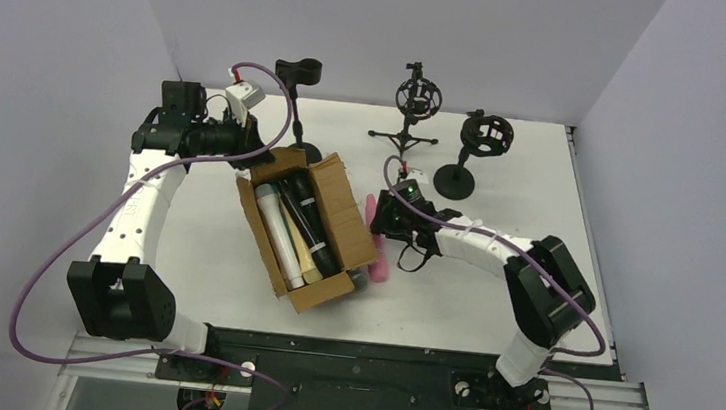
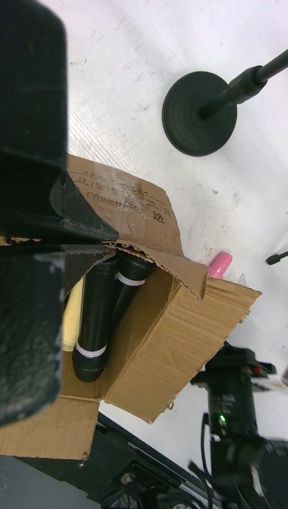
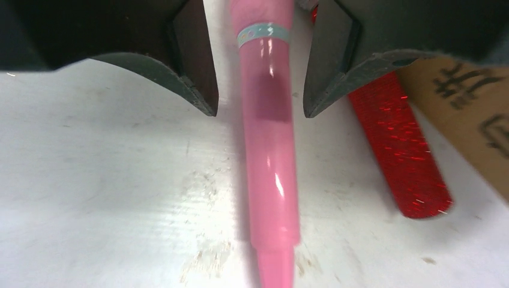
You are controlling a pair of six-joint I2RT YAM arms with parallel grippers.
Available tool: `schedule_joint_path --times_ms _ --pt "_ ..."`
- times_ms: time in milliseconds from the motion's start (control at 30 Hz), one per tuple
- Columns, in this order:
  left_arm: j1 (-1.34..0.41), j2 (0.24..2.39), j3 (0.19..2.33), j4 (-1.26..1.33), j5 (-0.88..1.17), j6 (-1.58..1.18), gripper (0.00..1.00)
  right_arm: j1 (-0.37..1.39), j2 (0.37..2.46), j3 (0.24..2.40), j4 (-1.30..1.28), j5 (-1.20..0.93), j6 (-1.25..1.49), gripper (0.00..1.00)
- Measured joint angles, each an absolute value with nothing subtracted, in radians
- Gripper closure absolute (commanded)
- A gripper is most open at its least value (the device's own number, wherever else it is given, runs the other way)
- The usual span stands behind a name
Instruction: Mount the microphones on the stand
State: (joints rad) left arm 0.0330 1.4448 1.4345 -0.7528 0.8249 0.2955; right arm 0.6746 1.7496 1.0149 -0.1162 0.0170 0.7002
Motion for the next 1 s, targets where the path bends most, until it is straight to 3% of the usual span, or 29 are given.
schedule_joint_path --times_ms 233,433,667,1000 --pt "0.031 1.445 1.435 -0.751 0.826 0.292 1.00 0.673 1.480 1.053 -0.195 0.042 0.642 0.55" --pt "0.031 1.445 1.435 -0.751 0.826 0.290 1.00 0.876 1.379 1.282 -0.309 0.125 0.509 0.50" --pt "0.031 1.445 1.435 -0.748 0.827 0.276 1.00 1.071 1.585 1.613 -0.460 0.226 0.352 0.44" --pt "0.031 1.446 1.431 -0.743 0.827 0.270 1.00 1.107 1.835 1.686 -0.530 0.234 0.256 0.43"
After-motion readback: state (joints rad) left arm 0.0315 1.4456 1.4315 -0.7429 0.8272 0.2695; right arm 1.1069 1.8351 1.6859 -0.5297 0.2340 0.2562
